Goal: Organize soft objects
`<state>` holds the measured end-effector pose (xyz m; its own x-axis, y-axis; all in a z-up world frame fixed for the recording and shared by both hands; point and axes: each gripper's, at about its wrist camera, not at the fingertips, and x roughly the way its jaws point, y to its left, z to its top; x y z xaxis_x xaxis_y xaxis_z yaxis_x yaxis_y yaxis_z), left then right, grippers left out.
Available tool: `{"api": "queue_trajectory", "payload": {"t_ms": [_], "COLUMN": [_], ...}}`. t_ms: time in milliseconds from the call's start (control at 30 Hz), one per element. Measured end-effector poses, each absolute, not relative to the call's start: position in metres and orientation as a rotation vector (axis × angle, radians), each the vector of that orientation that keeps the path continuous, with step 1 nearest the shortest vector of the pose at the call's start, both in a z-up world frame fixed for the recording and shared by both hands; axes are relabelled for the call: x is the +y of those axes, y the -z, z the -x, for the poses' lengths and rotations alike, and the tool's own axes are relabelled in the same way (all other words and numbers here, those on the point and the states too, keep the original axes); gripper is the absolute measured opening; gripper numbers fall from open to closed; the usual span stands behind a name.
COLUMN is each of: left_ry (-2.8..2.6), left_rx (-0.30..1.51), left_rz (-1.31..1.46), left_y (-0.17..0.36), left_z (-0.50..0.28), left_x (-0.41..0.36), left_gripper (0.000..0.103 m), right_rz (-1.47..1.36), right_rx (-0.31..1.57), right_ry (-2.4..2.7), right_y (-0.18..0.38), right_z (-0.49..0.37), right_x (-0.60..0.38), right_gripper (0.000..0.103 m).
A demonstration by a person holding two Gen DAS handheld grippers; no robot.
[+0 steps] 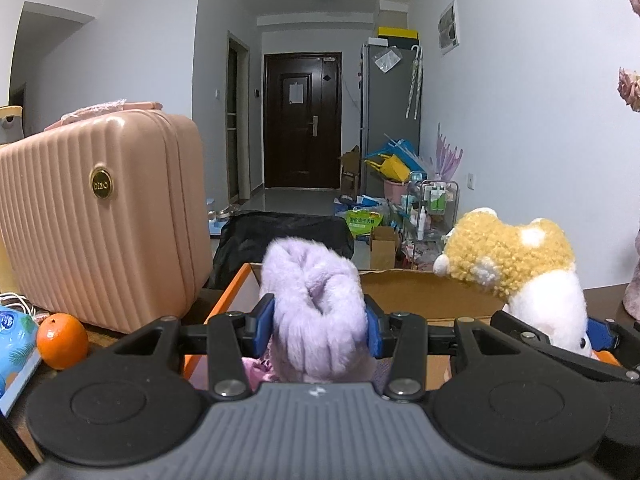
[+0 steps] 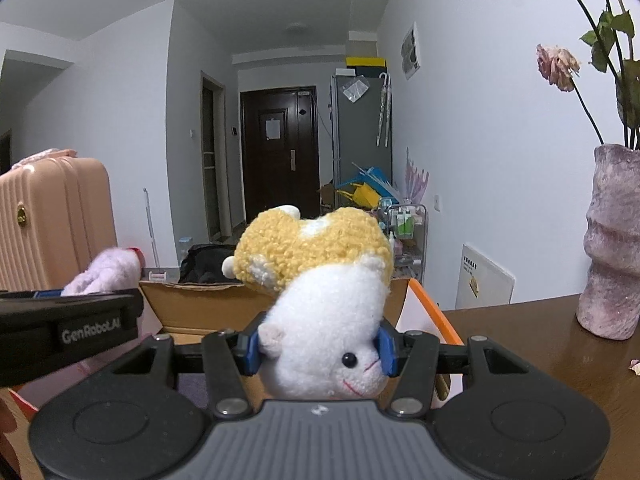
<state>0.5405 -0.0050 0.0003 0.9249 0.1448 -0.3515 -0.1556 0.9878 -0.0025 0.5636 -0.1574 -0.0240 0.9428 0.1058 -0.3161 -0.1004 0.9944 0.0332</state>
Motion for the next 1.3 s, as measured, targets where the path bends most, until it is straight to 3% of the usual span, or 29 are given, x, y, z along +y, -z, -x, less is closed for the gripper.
{"api": "queue_trajectory", "payload": {"t_ms": [500, 567, 633, 667, 733, 800, 867, 933, 1300], "left_ry": [-0.156, -0.159, -0.16, -0.17, -0.187, -0.199, -0.219, -0.228, -0.234], "left_rx": [0.348, 0.336, 0.319, 0.306, 0.287, 0.27, 0.249, 0.243, 0.243], "left_rz": [0.011, 0.014, 0.028, 0.033, 0.035, 0.037, 0.033, 0.032, 0.054], "left_y": [0.003, 0.003, 0.001, 0.0, -0.001, -0.002, -0.003, -0.004, -0.007], "left_z": [-0.54, -0.539, -0.536, -0.534, -0.532, -0.529, -0.527, -0.527, -0.522], "left_x": [-0.007, -0.006, -0.005, -0.004, -0.003, -0.002, -0.003, -0.003, 0.003], "left_gripper": [0.046, 0.053, 0.074, 0.079, 0.093, 0.103, 0.103, 0.103, 0.103], "right_rz": [-0.021, -0.026, -0.042, -0.046, -0.056, -0.067, -0.073, -0.08, -0.102], "right_rx": [0.362, 0.374, 0.378, 0.369, 0.364, 0.358, 0.359, 0.364, 0.349], "right_ry": [-0.109, -0.107, -0.101, -0.096, -0.088, -0.079, -0.076, -0.07, -0.061], "right_y": [0.027, 0.028, 0.027, 0.027, 0.026, 0.026, 0.026, 0.027, 0.019], "right_z": [-0.57, -0.571, -0.573, -0.572, -0.571, -0.57, -0.57, -0.571, -0.564], "right_x": [-0.161, -0.162, -0.165, -0.167, -0.168, -0.169, -0.17, -0.171, -0.182], "right_gripper": [0.054, 0.056, 0.06, 0.063, 0.081, 0.089, 0.091, 0.103, 0.103]}}
